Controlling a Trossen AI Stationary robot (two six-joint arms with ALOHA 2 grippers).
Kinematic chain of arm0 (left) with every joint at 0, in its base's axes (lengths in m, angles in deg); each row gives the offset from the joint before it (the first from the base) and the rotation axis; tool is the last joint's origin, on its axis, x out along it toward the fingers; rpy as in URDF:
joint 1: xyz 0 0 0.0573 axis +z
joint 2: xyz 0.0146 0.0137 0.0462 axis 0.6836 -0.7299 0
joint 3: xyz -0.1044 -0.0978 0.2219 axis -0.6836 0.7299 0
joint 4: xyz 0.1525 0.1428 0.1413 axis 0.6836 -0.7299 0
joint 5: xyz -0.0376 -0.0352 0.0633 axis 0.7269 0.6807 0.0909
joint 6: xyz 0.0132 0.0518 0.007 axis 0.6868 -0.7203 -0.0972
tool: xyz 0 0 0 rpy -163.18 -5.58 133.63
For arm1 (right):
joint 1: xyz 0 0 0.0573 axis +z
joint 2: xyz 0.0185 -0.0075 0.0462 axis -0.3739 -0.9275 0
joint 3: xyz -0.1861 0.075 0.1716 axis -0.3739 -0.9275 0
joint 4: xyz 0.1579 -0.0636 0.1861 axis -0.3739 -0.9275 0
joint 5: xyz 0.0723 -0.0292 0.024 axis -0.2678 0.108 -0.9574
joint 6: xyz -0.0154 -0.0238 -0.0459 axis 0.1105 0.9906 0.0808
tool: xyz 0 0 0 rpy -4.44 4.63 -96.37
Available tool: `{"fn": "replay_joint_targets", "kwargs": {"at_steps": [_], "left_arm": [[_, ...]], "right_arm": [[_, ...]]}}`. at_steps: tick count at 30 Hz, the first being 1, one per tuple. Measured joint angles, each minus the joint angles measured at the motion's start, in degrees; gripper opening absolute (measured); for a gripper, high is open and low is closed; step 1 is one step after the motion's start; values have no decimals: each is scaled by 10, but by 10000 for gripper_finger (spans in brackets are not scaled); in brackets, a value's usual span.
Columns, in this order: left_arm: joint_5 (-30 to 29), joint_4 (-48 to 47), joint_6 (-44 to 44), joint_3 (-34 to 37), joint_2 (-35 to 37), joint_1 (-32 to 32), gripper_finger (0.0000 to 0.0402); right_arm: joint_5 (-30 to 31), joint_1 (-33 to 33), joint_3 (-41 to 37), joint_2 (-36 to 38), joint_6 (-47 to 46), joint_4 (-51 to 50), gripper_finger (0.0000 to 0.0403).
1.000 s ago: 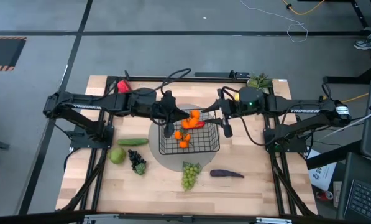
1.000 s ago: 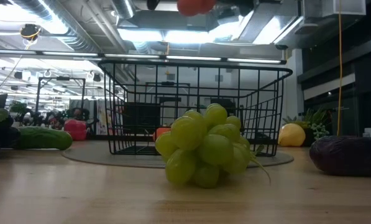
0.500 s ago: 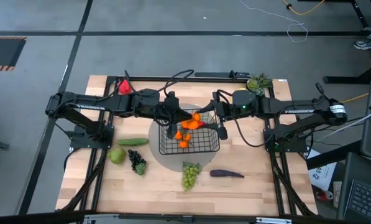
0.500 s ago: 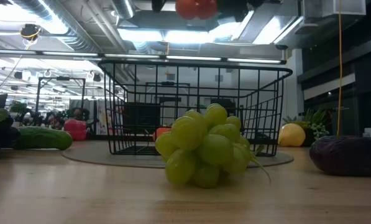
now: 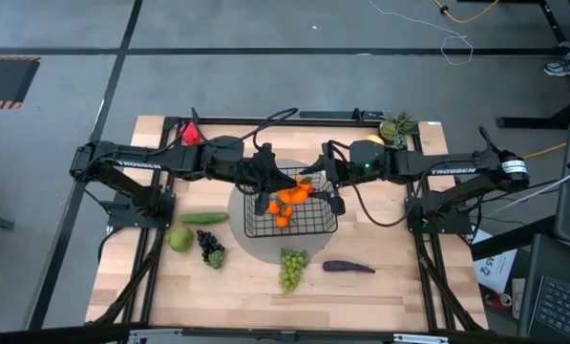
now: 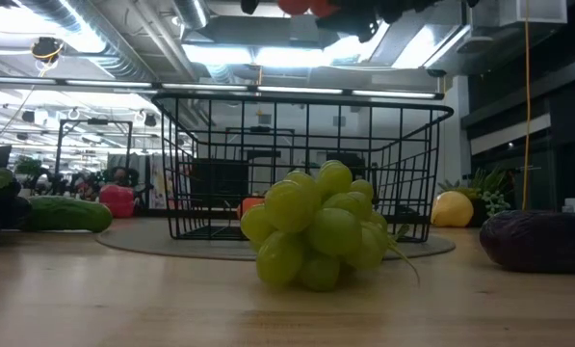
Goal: Build produce basket
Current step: Put the orange tangerine into the wire basket
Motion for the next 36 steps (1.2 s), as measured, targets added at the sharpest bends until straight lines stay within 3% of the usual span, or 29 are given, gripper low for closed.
{"fn": "replay_joint_targets", "kwargs": {"at_steps": [10,18,25,36], "left_arm": [[-1,-2,2,0,0,0,7],[-2,-4,2,0,0,0,12],[-18,0,-5,0,0,0,42],[-28,7,-13,0,2,6,104]], "right_arm": [[-2,0,0,0,-1,4,260],[-2,0,0,0,-19,4,174],[-1,0,0,0,-60,1,105],[-1,0,0,0,-104,-20,102]]}}
